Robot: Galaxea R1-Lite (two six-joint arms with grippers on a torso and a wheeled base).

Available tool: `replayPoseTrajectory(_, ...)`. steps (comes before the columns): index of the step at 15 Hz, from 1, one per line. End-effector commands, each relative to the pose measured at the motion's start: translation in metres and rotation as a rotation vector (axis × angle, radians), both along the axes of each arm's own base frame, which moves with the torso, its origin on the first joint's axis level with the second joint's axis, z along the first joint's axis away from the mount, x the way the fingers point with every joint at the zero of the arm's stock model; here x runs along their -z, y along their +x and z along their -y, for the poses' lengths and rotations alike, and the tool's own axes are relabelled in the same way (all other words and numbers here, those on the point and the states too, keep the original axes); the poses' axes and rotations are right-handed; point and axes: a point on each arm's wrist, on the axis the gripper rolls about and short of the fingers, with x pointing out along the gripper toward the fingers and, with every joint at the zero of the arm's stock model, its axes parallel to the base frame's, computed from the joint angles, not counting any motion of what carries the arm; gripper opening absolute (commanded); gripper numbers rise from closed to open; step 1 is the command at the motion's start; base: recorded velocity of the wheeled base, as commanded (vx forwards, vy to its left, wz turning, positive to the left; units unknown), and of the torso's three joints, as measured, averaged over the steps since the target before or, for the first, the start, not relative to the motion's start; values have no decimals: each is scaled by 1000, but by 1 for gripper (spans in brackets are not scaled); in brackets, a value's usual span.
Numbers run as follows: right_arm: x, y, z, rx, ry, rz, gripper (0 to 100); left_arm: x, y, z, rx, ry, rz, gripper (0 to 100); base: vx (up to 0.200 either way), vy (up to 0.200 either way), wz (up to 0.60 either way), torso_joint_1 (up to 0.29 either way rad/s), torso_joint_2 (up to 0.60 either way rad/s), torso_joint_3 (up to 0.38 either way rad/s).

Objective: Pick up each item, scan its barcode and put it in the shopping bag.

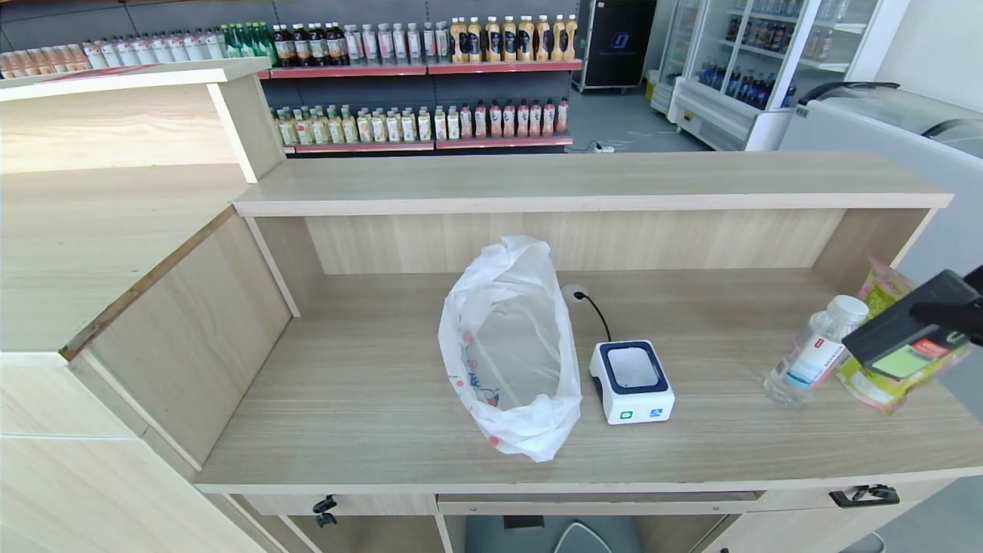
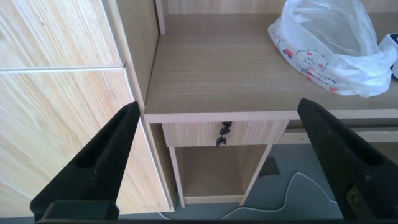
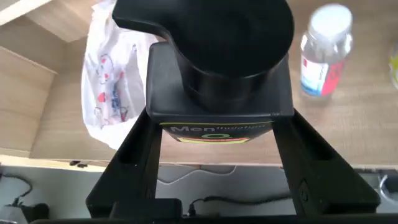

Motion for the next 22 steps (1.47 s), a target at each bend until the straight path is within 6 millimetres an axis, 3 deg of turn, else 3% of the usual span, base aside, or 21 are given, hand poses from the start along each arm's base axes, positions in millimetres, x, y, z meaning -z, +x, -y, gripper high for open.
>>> replayPoseTrajectory(1, 3, -17, 5, 110, -5, -38, 0, 0, 0, 0, 0, 0, -1, 100, 0, 0, 0, 0, 0, 0)
replayPoseTrajectory(5, 7, -17, 4, 217, -117, -108, 0, 0, 0, 0, 0, 0, -1, 100, 0, 0, 0, 0, 0, 0)
replayPoseTrajectory(8, 7, -18, 2, 187, -190, -103, 0, 0, 0, 0, 0, 0, -1, 100, 0, 0, 0, 0, 0, 0)
replayPoseTrajectory(12, -4, -11, -17, 61, -196, -52, 0, 0, 0, 0, 0, 0, -1, 100, 0, 0, 600, -1, 2, 5)
replayPoseTrajectory(16, -11, 23, -23, 84, -17, -100, 0, 0, 0, 0, 0, 0, -1, 100, 0, 0, 600, 1, 4, 6)
replayPoseTrajectory(18, -11, 39, -21, 103, 67, -113, 0, 0, 0, 0, 0, 0, -1, 100, 0, 0, 0, 0, 0, 0)
replayPoseTrajectory(22, 10, 56, -22, 88, 84, -204, 0, 0, 0, 0, 0, 0, -1, 100, 0, 0, 0, 0, 0, 0)
